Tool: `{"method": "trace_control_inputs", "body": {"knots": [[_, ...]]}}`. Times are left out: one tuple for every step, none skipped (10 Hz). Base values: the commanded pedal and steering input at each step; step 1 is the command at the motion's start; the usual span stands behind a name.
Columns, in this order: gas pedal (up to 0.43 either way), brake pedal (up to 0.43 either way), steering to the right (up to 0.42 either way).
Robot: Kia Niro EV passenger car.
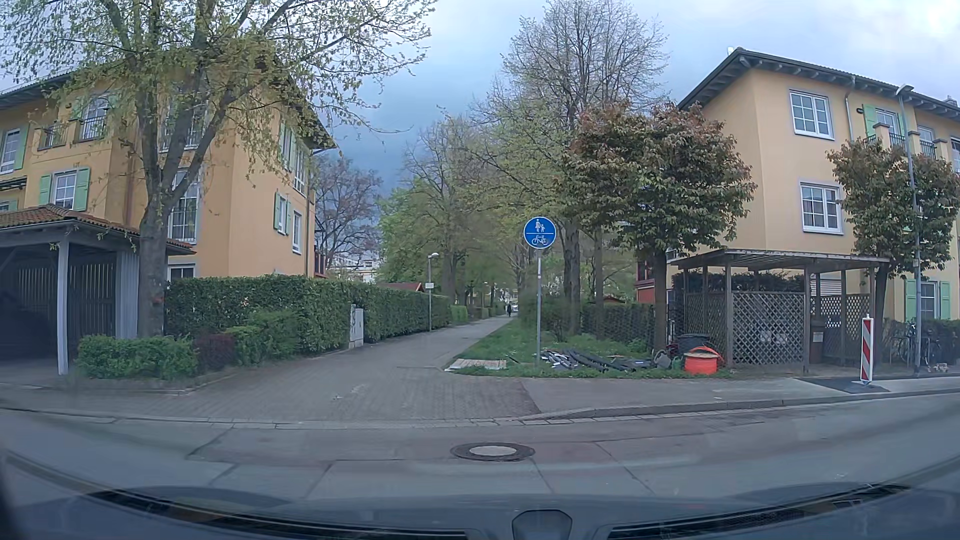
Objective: Follow the waypoints while adhering to traffic rules and regulations
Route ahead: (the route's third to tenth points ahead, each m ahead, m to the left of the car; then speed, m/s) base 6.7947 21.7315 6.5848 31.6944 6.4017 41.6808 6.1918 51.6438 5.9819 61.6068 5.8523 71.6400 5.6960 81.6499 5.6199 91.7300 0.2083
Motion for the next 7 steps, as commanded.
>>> {"method": "trace_control_inputs", "body": {"knots": [[0.0, 0.207, 0.348], [0.0, 0.183, 0.305], [0.0, 0.159, 0.264], [0.0, 0.055, 0.205], [0.0, 0.0, 0.137], [0.0, 0.0, 0.071], [0.0, 0.0, -0.005]]}}
